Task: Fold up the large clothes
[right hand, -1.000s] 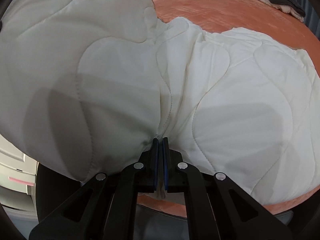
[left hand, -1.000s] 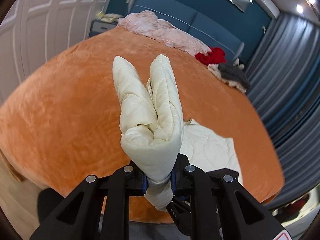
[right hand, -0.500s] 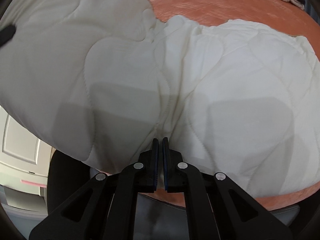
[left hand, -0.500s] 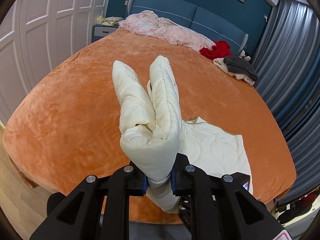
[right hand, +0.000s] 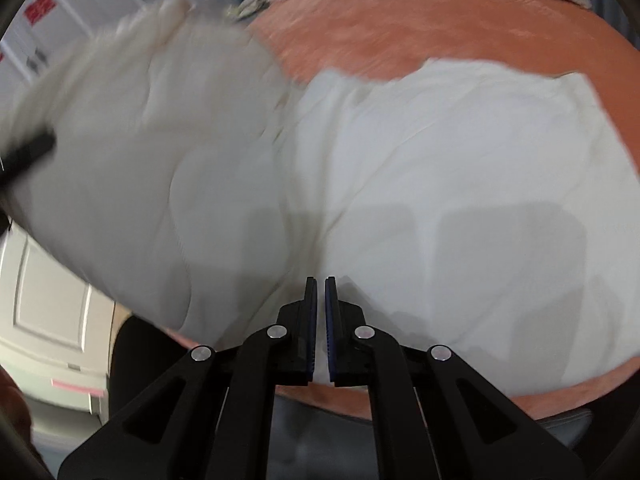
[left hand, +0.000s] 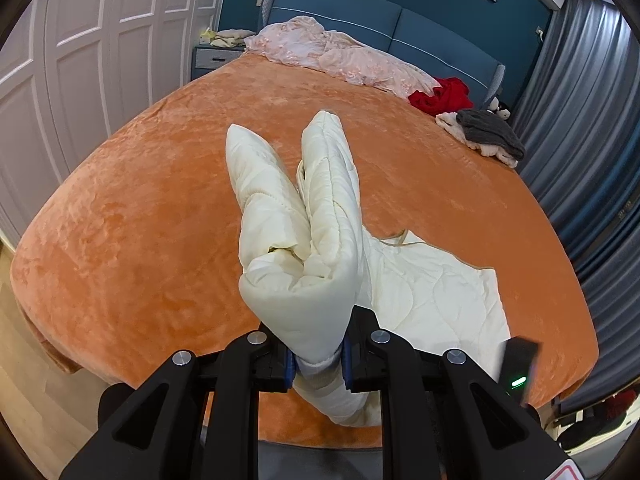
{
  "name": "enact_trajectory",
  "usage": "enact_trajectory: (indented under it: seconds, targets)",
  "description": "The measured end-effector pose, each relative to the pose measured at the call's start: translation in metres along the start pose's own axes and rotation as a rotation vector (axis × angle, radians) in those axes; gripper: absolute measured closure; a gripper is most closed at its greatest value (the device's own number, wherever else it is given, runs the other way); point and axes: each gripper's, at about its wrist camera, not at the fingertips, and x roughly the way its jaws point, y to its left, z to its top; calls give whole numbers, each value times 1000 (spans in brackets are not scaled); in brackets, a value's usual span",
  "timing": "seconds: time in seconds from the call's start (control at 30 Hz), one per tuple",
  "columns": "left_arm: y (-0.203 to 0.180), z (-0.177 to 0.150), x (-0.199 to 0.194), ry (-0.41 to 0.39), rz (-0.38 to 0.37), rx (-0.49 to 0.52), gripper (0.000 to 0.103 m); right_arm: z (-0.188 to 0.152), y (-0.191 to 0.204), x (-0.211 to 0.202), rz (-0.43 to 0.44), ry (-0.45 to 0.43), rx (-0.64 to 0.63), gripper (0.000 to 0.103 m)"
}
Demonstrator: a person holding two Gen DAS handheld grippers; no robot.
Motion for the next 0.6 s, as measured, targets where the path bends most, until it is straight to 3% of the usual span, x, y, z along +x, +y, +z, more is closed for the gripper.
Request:
enact_trajectory:
  seconds: [0.17, 0.43, 0.6]
  targets:
    - [-8, 2, 0, -6, -16, 16, 90, 26, -22, 13, -50, -19, 37, 99]
    - [-35, 2, 5, -6, -25, 81, 90, 53, -8, 69, -74, 26, -9, 103]
    - [-42, 4, 8, -2, -32, 106, 90, 52, -16, 38, -5, 21, 52, 99]
